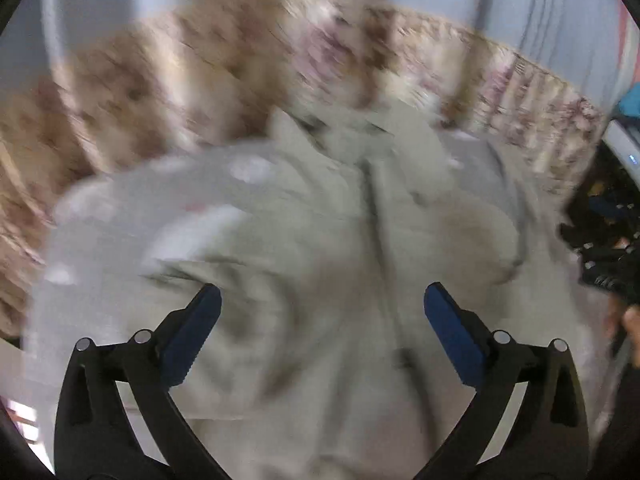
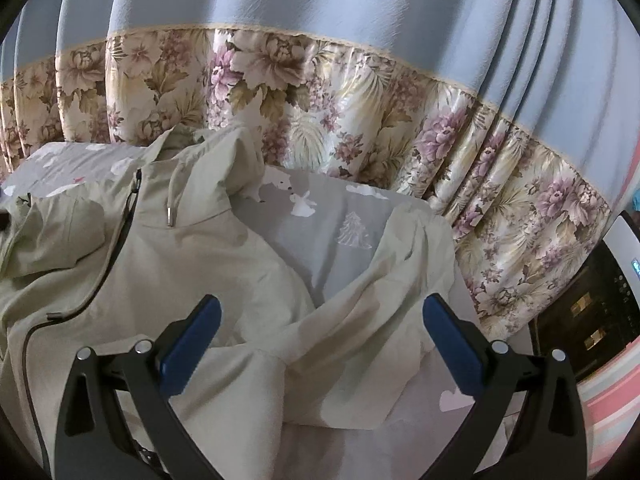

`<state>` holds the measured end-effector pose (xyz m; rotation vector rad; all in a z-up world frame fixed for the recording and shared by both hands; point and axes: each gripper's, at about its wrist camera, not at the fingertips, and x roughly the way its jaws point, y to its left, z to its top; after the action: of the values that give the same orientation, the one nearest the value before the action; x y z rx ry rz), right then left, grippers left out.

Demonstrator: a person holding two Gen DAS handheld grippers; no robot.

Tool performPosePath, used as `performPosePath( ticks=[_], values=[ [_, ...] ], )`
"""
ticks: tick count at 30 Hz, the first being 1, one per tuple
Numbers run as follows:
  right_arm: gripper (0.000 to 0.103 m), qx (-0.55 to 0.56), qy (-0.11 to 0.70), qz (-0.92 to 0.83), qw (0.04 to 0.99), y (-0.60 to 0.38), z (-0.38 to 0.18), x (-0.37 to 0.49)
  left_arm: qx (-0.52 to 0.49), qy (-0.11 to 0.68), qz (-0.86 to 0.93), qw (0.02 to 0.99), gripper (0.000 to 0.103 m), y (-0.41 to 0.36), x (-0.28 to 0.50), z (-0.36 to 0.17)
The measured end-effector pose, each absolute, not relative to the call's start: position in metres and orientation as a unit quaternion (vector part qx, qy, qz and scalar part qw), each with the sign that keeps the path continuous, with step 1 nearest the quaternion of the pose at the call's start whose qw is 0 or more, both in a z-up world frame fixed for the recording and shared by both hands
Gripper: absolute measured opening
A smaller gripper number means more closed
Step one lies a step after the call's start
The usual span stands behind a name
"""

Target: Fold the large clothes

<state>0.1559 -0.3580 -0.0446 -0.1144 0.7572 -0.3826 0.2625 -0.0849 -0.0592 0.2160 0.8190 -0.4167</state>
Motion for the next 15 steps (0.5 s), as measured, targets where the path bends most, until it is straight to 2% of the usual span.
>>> performPosePath(
  ticks=[3, 5, 7, 11, 15],
  values=[
    [0.101, -0.048, 0.37, -0.176, 0.911, -0.354, -0.048, 0.157, 0.153, 0.377, -0.086, 0.909, 0.1, -0.045, 0.283, -0.061],
    [0.101, -0.047, 0.374, -0.172, 0.91, -0.349, -0.052, 0.16, 0.145, 0.403, -0.043, 0.903, 0.099, -0.017, 0.309, -0.076],
    [0.101, -0.052, 0.379, -0.17, 0.908, -0.343, -0.056, 0.161, 0.106, 0.434, -0.069, 0.892, 0.089, -0.002, 0.323, -0.088],
    [0.101, -0.07, 0.386, -0.174, 0.903, -0.336, -0.06, 0.159, 0.036, 0.447, -0.197, 0.872, 0.089, -0.019, 0.309, -0.089],
    [0.101, -0.063, 0.393, -0.18, 0.899, -0.344, -0.063, 0.157, 0.107, 0.439, -0.203, 0.869, 0.088, -0.071, 0.297, -0.102]
  ],
)
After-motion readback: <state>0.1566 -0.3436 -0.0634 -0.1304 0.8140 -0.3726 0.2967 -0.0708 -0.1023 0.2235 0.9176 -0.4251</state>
